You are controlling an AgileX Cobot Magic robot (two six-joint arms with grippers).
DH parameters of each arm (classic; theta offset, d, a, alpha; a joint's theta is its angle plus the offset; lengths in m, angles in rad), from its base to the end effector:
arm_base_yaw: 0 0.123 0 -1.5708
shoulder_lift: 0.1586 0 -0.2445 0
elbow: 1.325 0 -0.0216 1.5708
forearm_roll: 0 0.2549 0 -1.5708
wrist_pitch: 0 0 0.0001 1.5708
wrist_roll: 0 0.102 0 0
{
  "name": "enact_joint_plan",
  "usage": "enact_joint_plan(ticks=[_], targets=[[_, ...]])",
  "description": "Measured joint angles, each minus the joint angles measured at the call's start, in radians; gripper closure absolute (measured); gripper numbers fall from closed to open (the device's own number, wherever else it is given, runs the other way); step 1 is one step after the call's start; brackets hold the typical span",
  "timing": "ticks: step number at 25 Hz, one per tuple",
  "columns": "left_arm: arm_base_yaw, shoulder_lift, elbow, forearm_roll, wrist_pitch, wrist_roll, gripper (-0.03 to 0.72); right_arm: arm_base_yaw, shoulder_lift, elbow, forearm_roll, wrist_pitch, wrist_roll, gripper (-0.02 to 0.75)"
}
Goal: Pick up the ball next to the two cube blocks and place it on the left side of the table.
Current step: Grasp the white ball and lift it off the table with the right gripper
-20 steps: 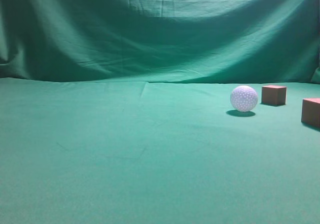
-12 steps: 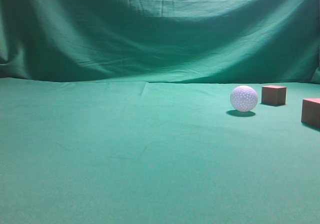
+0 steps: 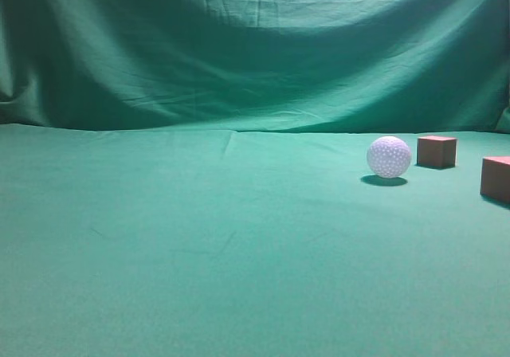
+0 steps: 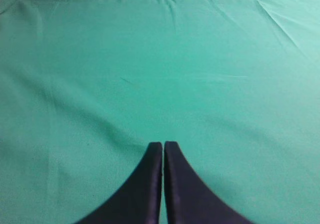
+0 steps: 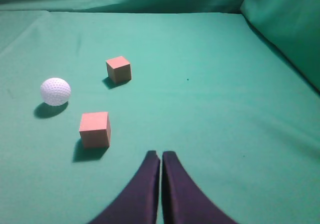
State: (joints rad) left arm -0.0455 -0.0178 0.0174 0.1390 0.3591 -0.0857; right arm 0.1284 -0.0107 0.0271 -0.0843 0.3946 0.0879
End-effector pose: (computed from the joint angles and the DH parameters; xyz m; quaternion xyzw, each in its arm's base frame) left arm 0.1083 0.0001 0.1740 0.0210 0.7950 0.0191 0.6060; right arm 0.1071 0.0105 0.1662 -0.0385 0.8105 0.0273 0.5838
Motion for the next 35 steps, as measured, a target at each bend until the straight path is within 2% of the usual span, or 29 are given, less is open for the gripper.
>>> enact_joint_plan(ticks=[3, 5, 8, 11, 13, 16, 21, 24, 25, 28, 29, 34, 35], targets=[[0.0, 0.0, 0.0, 0.0, 0.0, 0.0, 0.688, 0.0, 0.0, 0.0, -0.031, -0.017, 0.0, 0.738], [0.0, 0.0, 0.0, 0.0, 0.0, 0.0, 0.688, 0.0, 0.0, 0.002, -0.031, -0.081, 0.025, 0.738], [0.0, 0.0, 0.0, 0.0, 0.0, 0.0, 0.688, 0.0, 0.0, 0.002, 0.003, -0.316, 0.122, 0.738], [0.0, 0.0, 0.0, 0.0, 0.0, 0.0, 0.688, 0.0, 0.0, 0.002, -0.005, -0.626, 0.142, 0.738], [0.0, 0.0, 0.0, 0.0, 0.0, 0.0, 0.688, 0.0, 0.007, -0.023, -0.039, -0.671, 0.154, 0.738], [0.0, 0.0, 0.0, 0.0, 0.0, 0.0, 0.688, 0.0, 0.09, -0.148, -0.063, -0.543, 0.158, 0.738], [0.0, 0.0, 0.0, 0.0, 0.0, 0.0, 0.688, 0.0, 0.357, -0.389, -0.057, -0.183, 0.163, 0.738], [0.0, 0.0, 0.0, 0.0, 0.0, 0.0, 0.688, 0.0, 0.489, -0.456, -0.043, -0.049, 0.163, 0.738], [0.0, 0.0, 0.0, 0.0, 0.0, 0.0, 0.688, 0.0, 0.629, -0.524, 0.002, 0.082, 0.149, 0.738], [0.0, 0.0, 0.0, 0.0, 0.0, 0.0, 0.688, 0.0, 0.805, -0.627, 0.107, 0.236, 0.071, 0.738], [0.0, 0.0, 0.0, 0.0, 0.0, 0.0, 0.688, 0.0, 0.805, -0.627, 0.107, 0.236, 0.071, 0.738], [0.0, 0.0, 0.0, 0.0, 0.0, 0.0, 0.688, 0.015, 1.026, -0.784, 0.323, 0.297, -0.124, 0.738], [0.0, 0.0, 0.0, 0.0, 0.0, 0.0, 0.688, 0.044, 1.084, -0.828, 0.385, 0.286, -0.286, 0.738]])
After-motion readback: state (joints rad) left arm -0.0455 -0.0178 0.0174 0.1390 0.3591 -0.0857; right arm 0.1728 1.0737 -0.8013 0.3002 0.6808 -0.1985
